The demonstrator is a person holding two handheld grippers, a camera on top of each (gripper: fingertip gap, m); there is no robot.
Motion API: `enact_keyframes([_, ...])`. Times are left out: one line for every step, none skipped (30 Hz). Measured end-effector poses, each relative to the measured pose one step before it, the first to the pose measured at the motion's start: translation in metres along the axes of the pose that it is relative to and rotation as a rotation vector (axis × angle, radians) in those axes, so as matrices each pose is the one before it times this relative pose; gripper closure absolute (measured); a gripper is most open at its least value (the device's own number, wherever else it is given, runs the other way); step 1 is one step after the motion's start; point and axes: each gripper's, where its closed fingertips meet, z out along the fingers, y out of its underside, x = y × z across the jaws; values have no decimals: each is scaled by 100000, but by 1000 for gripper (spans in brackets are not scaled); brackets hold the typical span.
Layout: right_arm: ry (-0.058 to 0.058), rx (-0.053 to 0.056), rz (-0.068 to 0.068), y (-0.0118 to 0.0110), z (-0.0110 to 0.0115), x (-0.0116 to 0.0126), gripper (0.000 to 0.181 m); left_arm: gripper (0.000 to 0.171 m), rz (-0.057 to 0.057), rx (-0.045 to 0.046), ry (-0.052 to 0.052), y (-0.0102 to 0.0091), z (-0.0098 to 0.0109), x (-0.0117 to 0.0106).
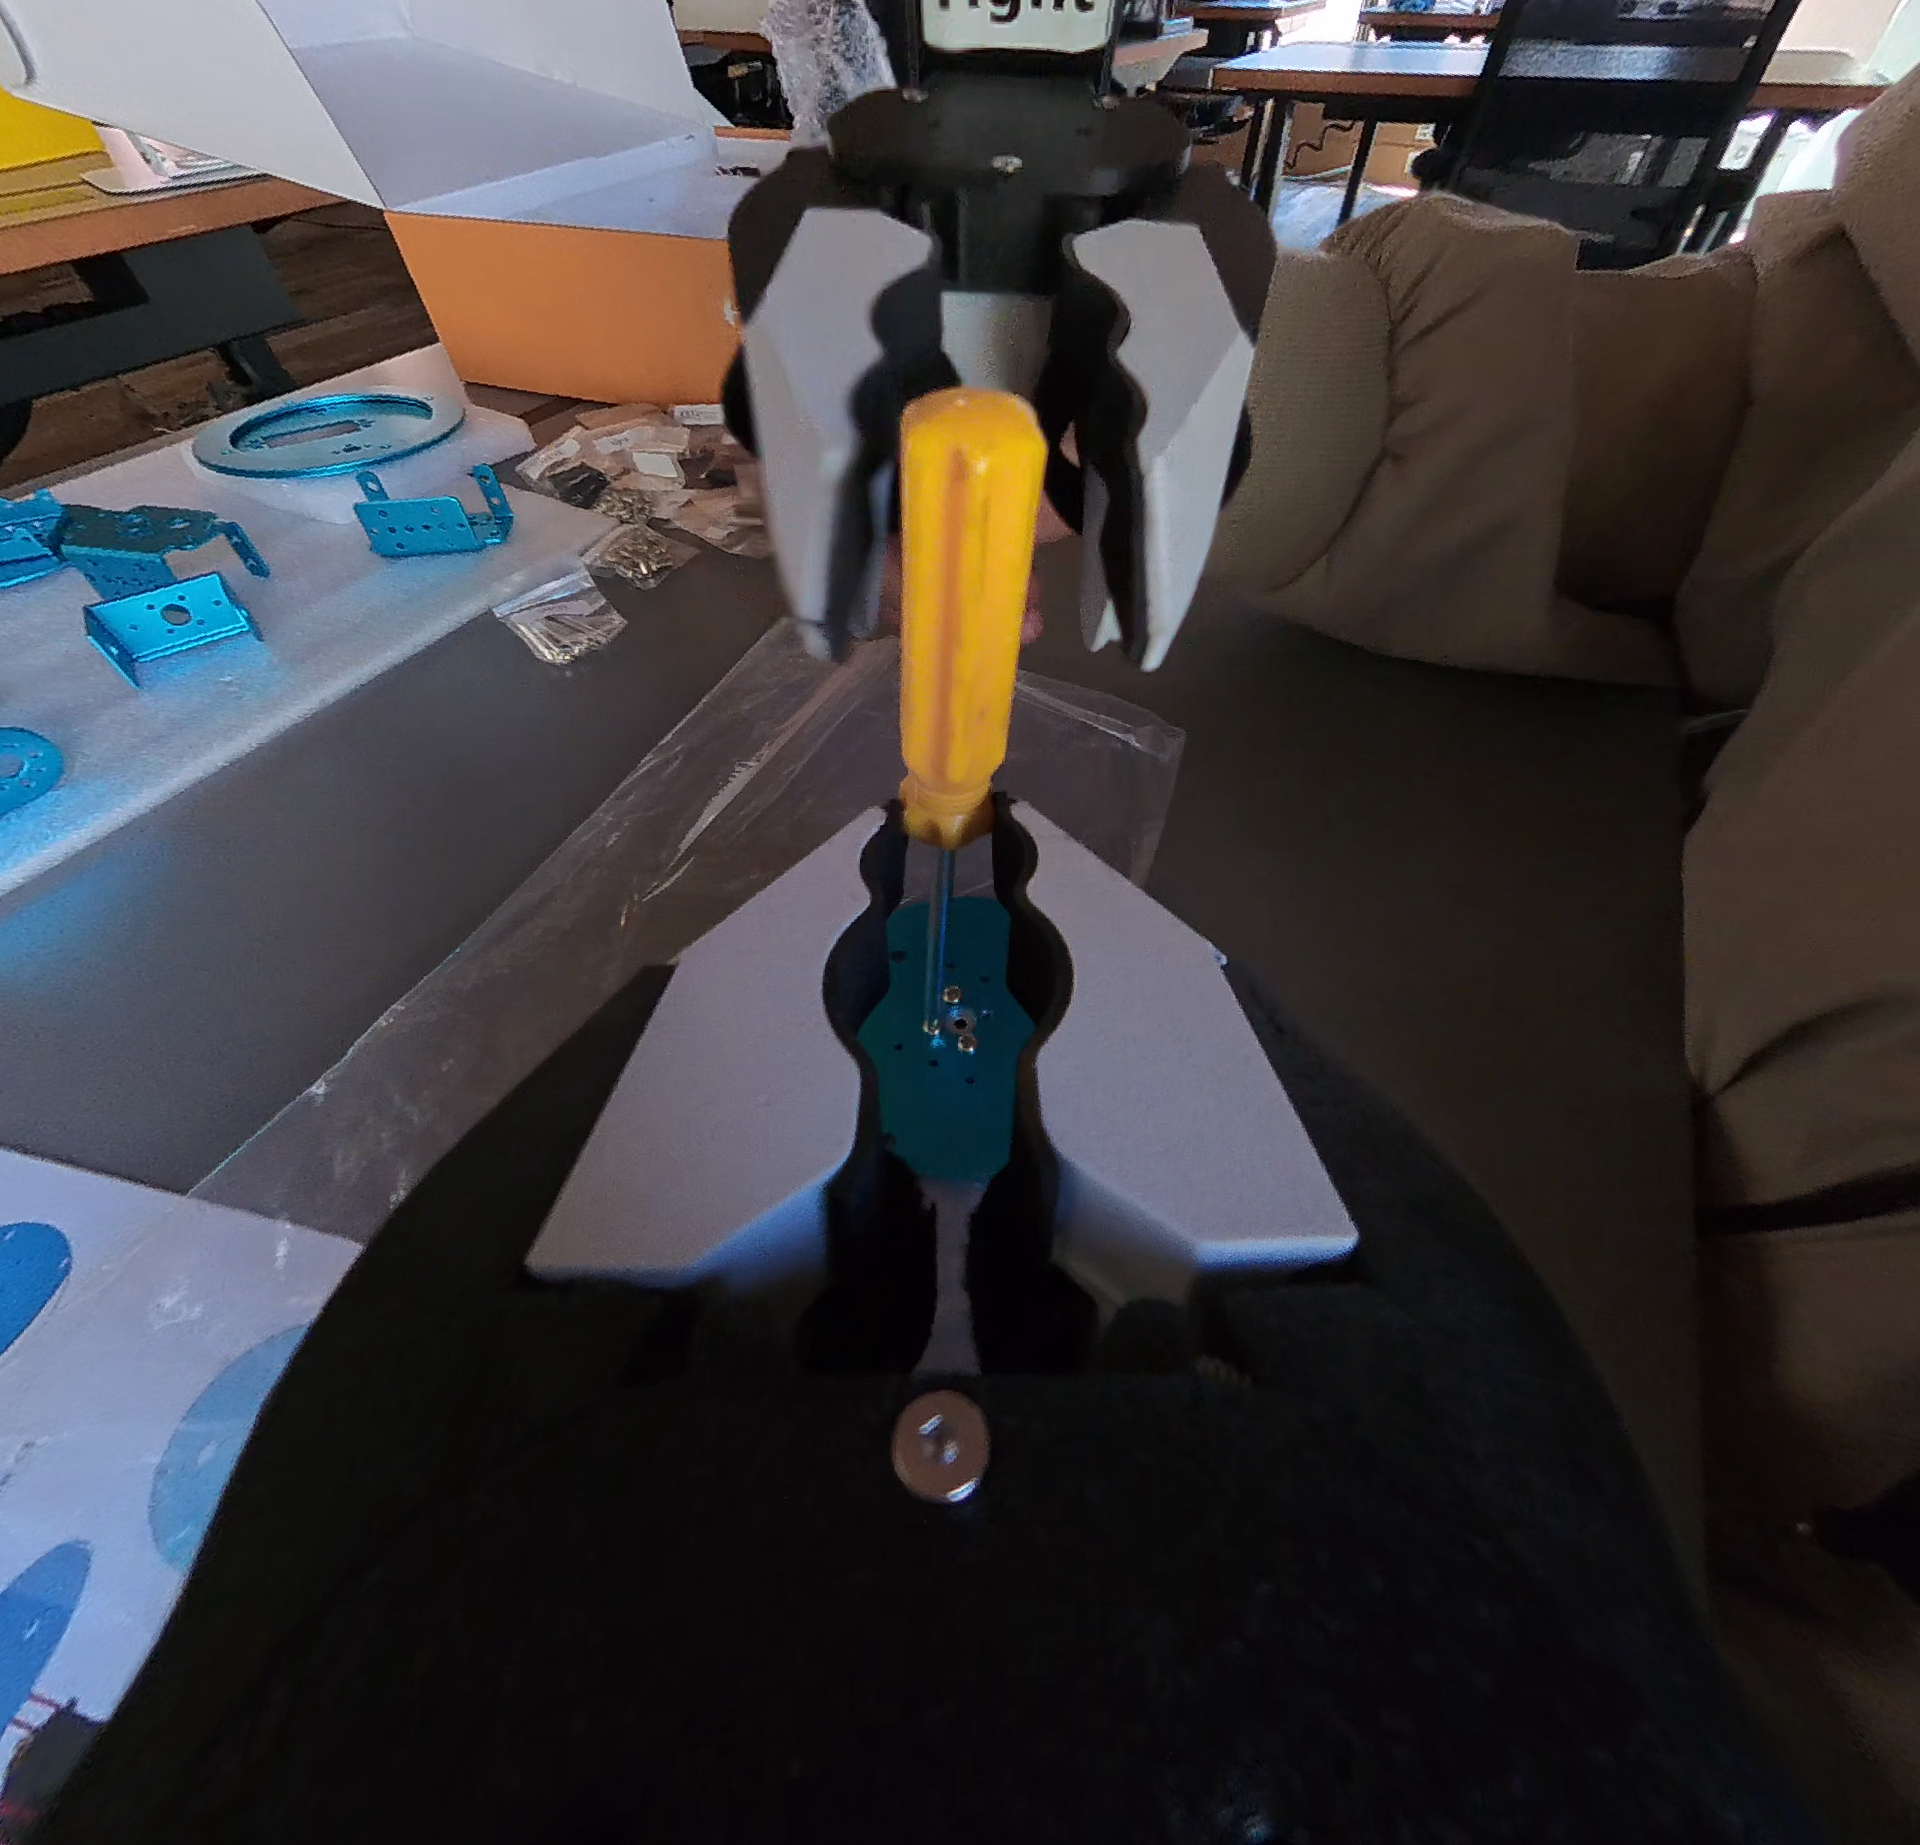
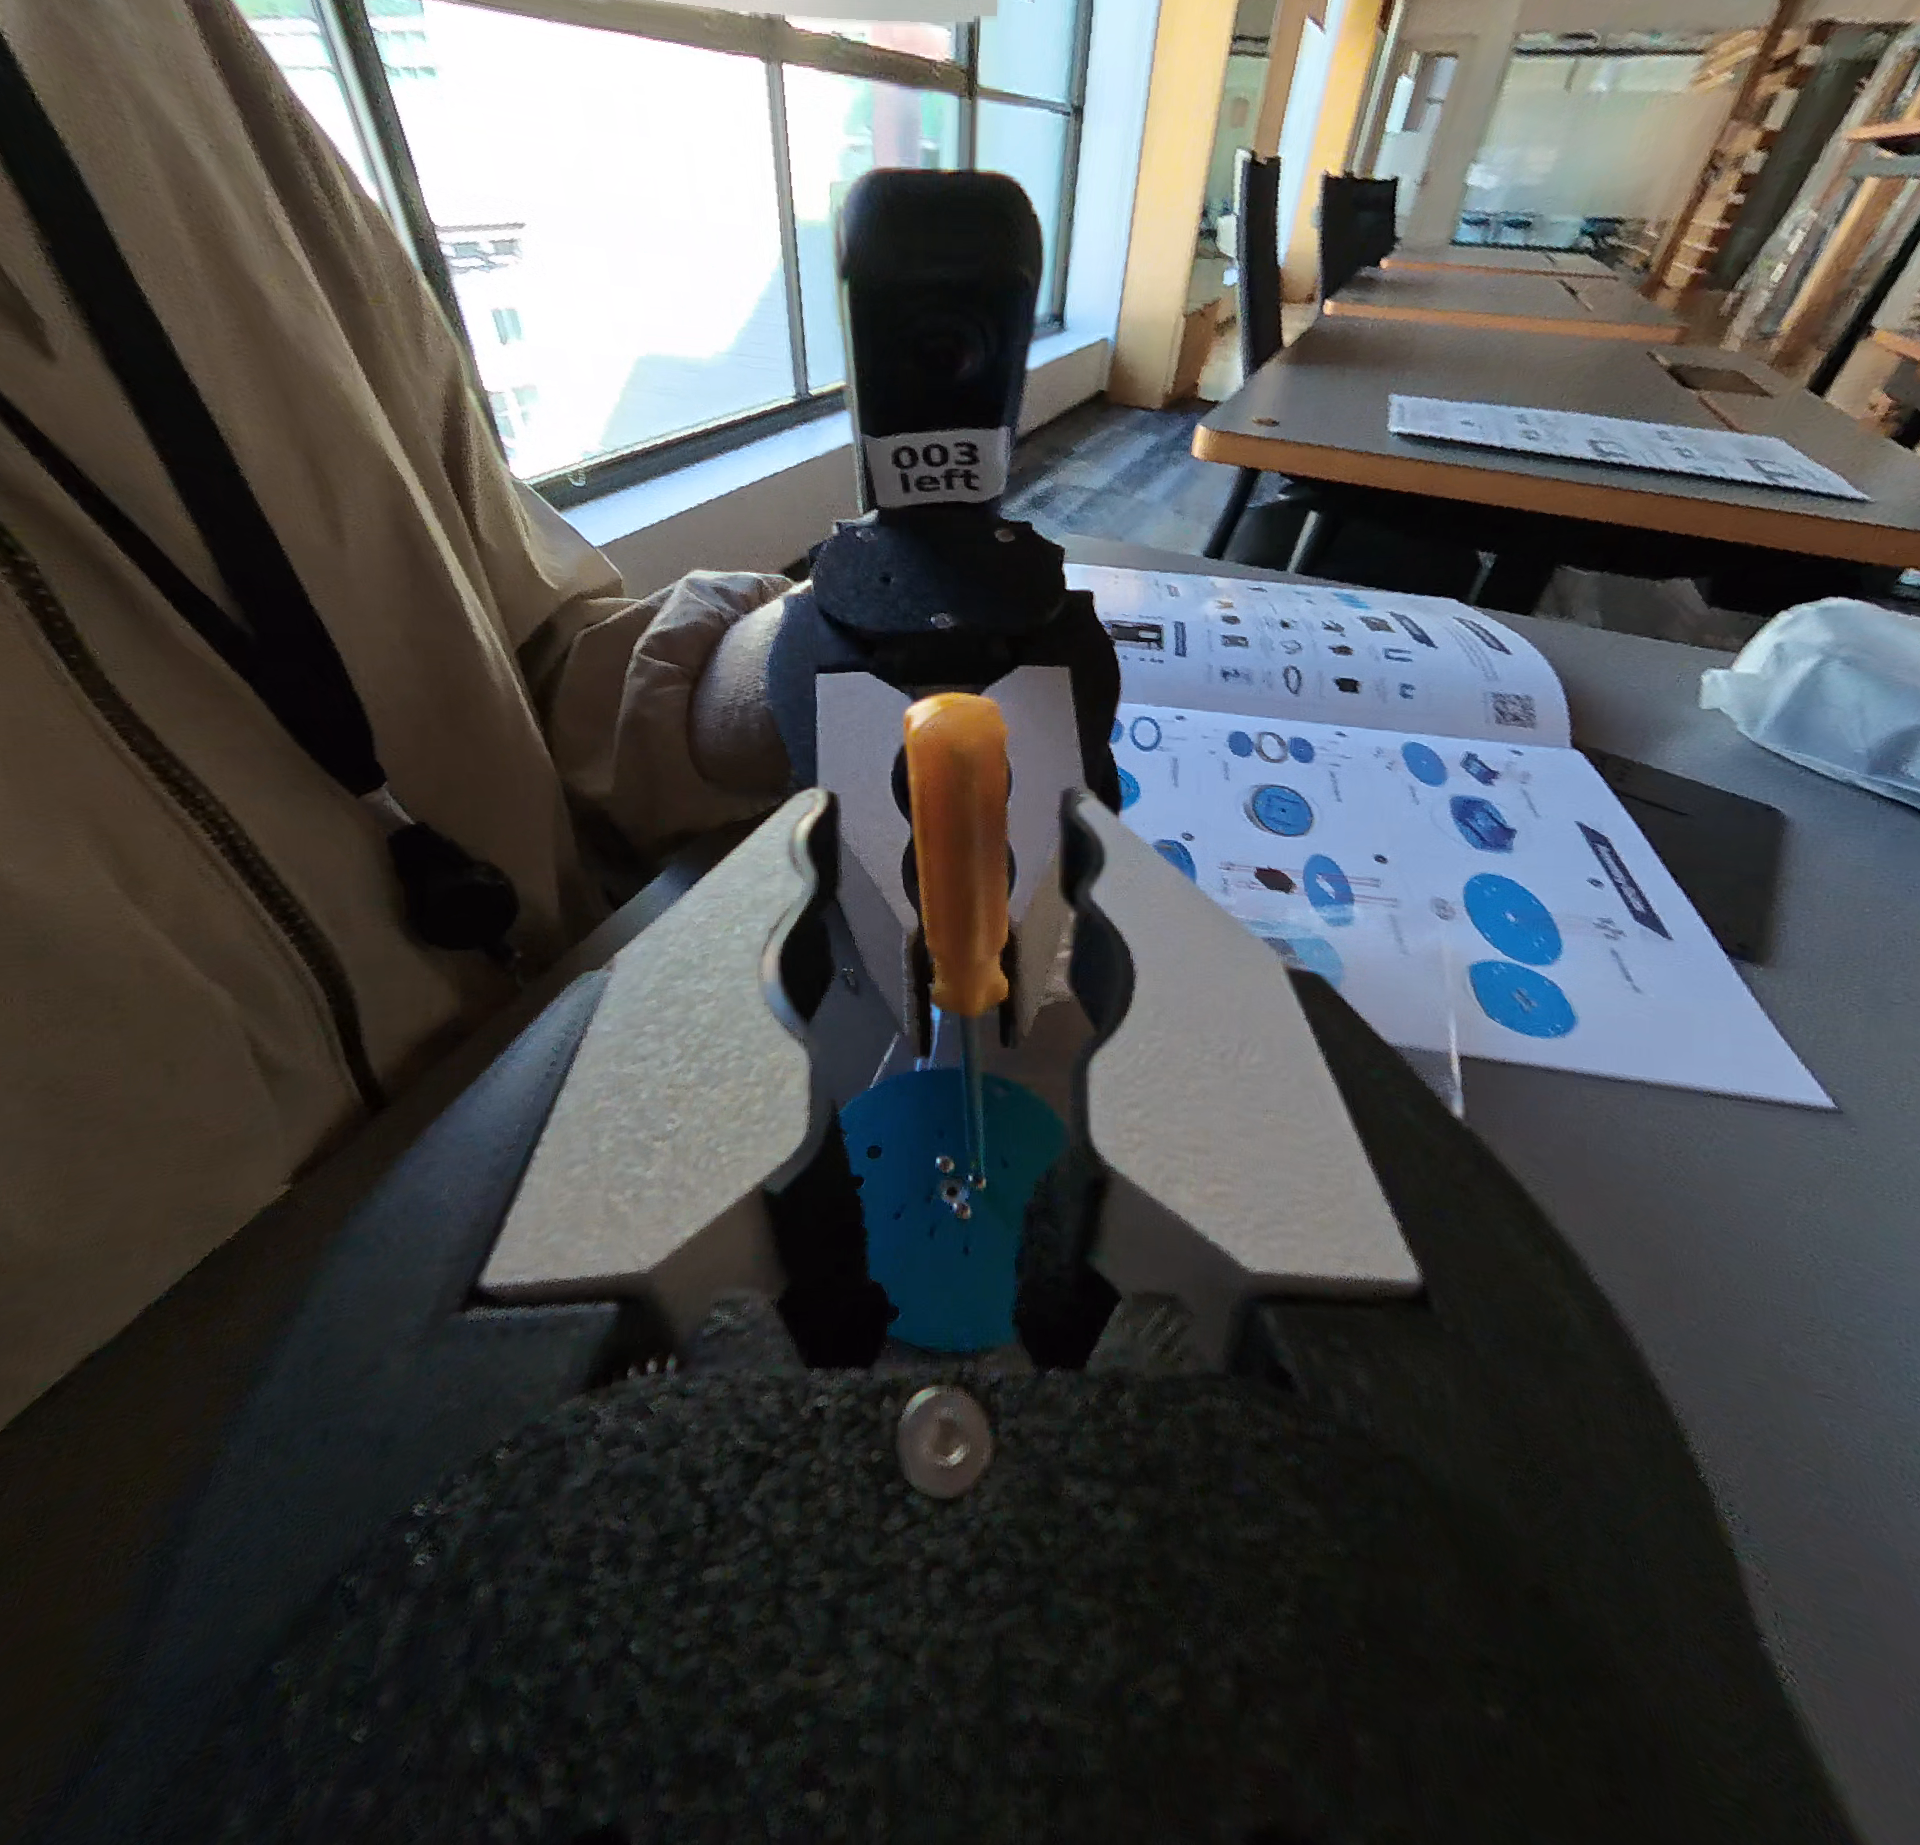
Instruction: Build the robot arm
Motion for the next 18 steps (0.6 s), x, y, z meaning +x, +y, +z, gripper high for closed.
enact_keyframes([-2526,395,-520,8,230,-277,154,155,-73,-61,244,-13,35,29])
enact_keyframes([1907,-91,-831,-27,118,331,165,155,-503,-173,399,14,22,69])
enact_keyframes([717,-138,-738,-1,39,91,165,155,-57,-310,77,49,-43,20])
enact_keyframes([-233,-3,727,6,30,-79,165,155,955,-2055,313,314,-102,45])
enact_keyframes([541,-5,625,11,1,31,166,146,2055,-4830,714,787,-76,71])
enact_keyframes([634,213,390,3,-72,56,166,131,1945,-6322,782,1026,-10,68])
enact_keyframes([-347,117,709,7,-78,-52,165,122,1488,-6159,2440,1037,44,303])
enact_keyframes([332,-208,722,19,-70,79,166,116,1256,-5884,3507,969,119,404])
enact_keyframes([324,-427,806,3,-37,111,165,113,1243,-4588,438,644,175,-98])
enact_keyframes([-545,-466,1116,23,-18,-29,165,108,1013,-2431,-477,301,159,-270])
enact_keyframes([-50,-320,914,11,-2,24,165,108,283,-2476,893,297,183,-72])
enact_keyframes([950,-223,945,3,-34,155,165,107,-457,-3082,1789,375,215,71])
enact_keyframes([737,-480,1140,8,-55,101,165,107,-994,-2846,1601,352,261,68])
enact_keyframes([1621,-758,758,27,-70,190,165,107,-1206,-2703,1065,386,292,71])
enact_keyframes([4066,-1225,1327,32,-110,550,166,107,-1287,-1990,1203,345,290,174])
enact_keyframes([2659,-1436,2118,44,-90,298,165,107,-1127,-214,-176,118,214,70])
enact_keyframes([2816,-1373,1458,56,-105,203,165,107,-957,769,-1000,-33,109,24])
enact_keyframes([3344,-1011,-209,48,-125,144,165,107,-1004,776,-1312,-27,28,8])
